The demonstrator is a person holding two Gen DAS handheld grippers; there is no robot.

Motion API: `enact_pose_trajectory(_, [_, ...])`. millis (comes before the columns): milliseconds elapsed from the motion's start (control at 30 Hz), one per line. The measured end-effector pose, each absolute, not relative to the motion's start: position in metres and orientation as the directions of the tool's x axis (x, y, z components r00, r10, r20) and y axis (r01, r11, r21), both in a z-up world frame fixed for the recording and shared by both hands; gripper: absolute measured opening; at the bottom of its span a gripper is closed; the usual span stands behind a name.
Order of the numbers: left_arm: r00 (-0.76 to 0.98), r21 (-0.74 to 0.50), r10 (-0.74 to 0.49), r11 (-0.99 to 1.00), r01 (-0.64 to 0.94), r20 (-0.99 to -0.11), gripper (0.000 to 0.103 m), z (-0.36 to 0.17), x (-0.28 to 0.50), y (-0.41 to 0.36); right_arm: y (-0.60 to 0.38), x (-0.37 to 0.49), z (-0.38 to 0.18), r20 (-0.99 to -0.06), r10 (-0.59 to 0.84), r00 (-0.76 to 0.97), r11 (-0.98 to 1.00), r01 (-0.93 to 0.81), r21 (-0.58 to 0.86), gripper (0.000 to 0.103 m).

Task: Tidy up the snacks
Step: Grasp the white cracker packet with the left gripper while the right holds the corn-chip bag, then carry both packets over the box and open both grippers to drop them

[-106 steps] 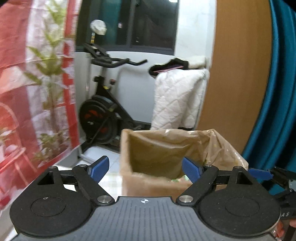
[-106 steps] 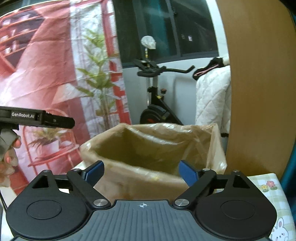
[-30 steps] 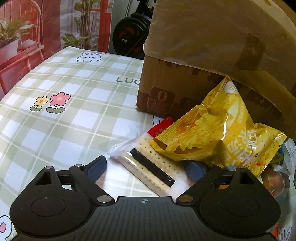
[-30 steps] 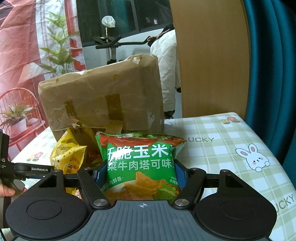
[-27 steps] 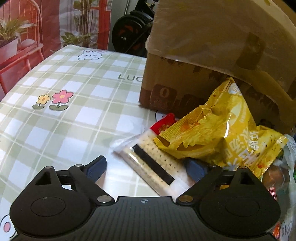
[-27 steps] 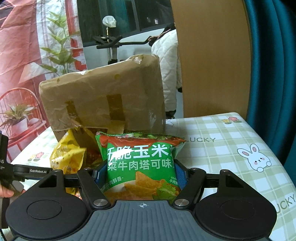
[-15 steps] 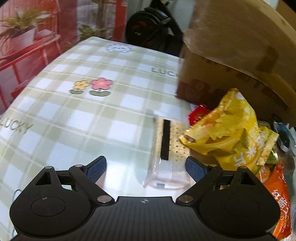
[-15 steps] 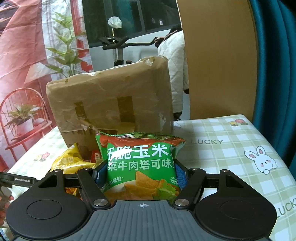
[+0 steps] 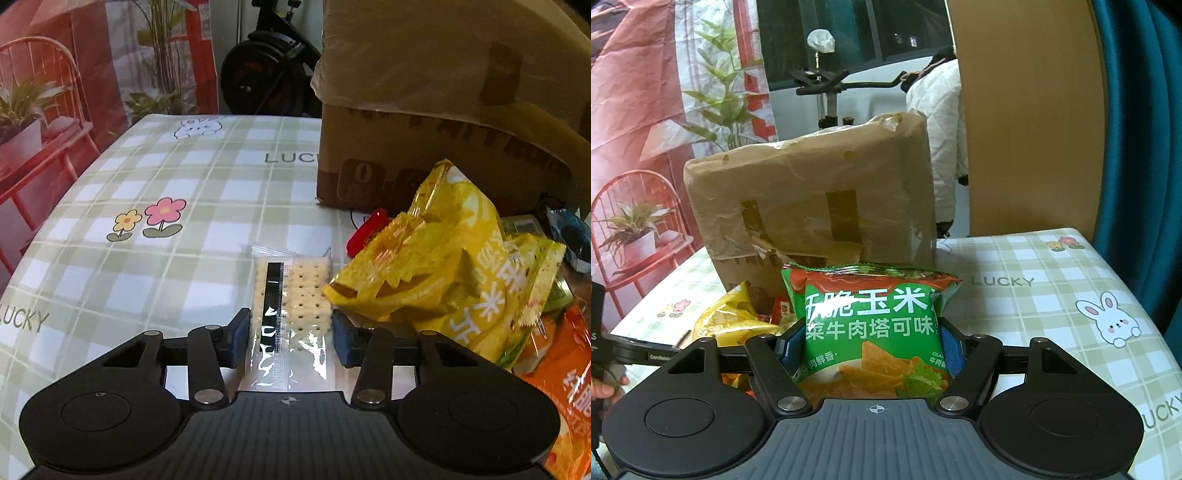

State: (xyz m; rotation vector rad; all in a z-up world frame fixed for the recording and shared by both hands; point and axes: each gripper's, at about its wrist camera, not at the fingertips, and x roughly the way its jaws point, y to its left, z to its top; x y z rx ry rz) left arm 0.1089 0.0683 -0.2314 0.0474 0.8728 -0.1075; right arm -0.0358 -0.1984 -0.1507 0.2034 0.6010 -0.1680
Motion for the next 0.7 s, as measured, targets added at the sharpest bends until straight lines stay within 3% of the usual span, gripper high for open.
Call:
enact_pose_trajectory(533, [0.7,-0.094,-0.082,0.995,0.021,-0.71,0.048,-0.198,0.075,0.109,-0.198,-0.05,-0.164,-0.637,-0.126,0.761,0.958,0.26,0.121,0.067])
enact_pose_trajectory(700, [0.751,-0.12,-0.125,0.991,0.061,-0.648,0.048,-0.169,0.074,0.102,-0.208,-0.058,-0.15,-0.599,-0.15,0.787,0.949,0.284,0.135,0.067])
